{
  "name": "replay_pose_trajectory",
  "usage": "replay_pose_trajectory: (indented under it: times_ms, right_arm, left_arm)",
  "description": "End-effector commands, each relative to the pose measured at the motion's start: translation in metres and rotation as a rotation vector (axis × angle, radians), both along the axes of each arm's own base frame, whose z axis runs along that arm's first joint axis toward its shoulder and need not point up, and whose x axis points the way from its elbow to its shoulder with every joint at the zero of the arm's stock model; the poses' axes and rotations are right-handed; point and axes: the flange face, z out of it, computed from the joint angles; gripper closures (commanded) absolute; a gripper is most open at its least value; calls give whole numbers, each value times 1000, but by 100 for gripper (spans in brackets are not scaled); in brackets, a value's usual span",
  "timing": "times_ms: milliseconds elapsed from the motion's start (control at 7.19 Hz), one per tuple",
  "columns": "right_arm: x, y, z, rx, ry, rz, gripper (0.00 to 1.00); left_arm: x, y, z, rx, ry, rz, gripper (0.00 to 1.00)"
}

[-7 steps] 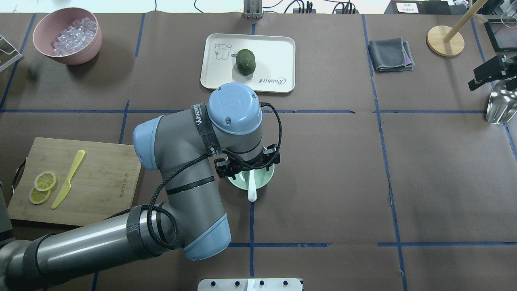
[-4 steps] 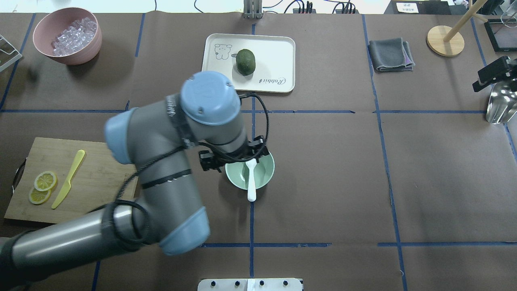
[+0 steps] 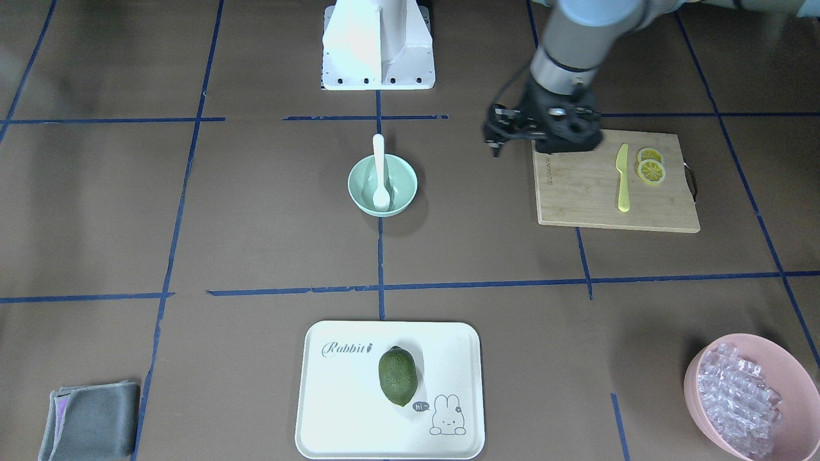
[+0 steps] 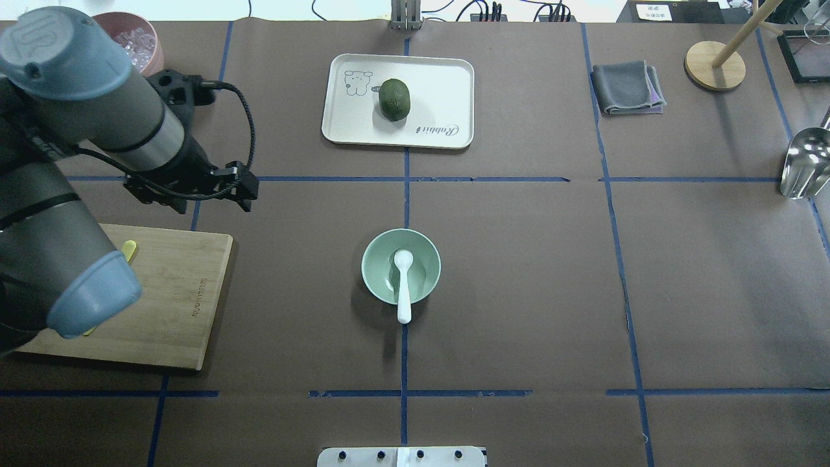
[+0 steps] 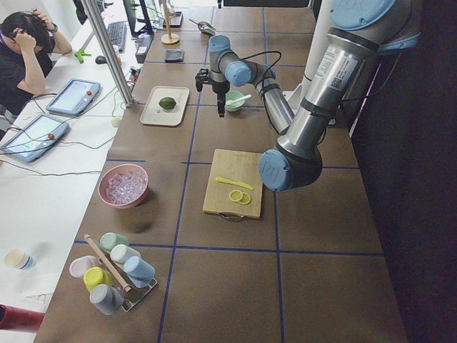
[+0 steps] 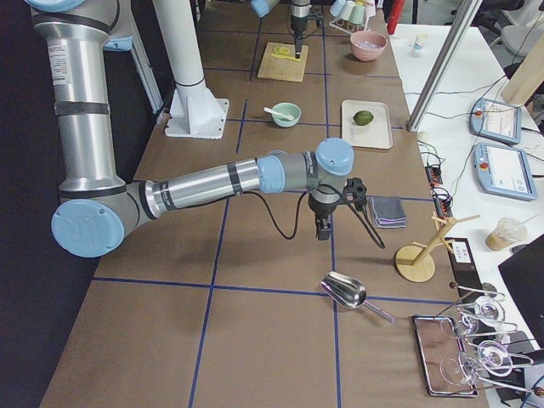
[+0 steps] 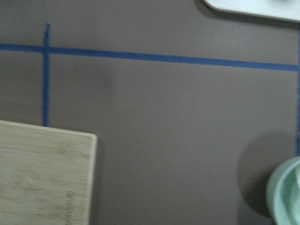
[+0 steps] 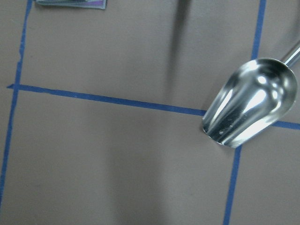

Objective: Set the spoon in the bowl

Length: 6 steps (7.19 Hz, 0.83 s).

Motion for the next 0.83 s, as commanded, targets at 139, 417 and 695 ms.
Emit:
replay_pose_trajectory:
  times_ms: [139, 417, 695]
  right_arm:
    - [47, 30, 78, -9, 2, 41, 0]
    - [52, 22, 102, 7, 7, 68, 0]
    - [53, 19, 89, 18, 7, 86, 0]
  left_arm:
    - [-173, -57, 119, 51, -25, 60, 0]
    - [-263, -85, 210, 46, 4, 112, 0]
    - [-334, -80, 284, 33, -9, 116, 0]
